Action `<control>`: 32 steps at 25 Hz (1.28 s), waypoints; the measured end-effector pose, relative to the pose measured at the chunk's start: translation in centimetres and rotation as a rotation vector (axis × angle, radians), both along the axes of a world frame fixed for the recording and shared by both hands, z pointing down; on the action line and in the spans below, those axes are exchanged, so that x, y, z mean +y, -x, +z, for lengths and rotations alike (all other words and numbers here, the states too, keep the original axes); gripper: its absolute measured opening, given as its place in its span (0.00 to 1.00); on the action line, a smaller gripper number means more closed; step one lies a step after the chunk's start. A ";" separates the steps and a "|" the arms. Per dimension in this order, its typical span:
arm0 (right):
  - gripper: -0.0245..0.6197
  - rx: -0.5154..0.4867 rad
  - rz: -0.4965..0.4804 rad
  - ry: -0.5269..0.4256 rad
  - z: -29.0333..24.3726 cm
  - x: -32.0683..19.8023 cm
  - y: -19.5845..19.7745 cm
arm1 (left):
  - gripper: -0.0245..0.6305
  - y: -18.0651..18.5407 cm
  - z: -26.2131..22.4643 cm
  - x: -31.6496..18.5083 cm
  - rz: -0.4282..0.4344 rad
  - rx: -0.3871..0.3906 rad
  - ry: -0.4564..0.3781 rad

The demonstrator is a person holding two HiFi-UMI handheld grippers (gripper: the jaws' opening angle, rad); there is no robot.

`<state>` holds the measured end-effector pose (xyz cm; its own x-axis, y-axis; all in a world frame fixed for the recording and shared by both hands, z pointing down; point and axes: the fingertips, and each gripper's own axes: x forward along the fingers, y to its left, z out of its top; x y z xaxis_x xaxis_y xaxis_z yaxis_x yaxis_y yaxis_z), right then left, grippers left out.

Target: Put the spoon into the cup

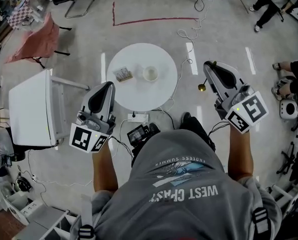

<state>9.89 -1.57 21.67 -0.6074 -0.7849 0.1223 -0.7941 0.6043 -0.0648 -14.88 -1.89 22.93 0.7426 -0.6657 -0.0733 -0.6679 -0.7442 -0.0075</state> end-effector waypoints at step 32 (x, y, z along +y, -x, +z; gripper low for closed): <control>0.04 -0.067 -0.322 0.137 5.8 -13.4 3.2 | 0.04 -1.9 1.8 -4.6 -0.297 -0.026 0.066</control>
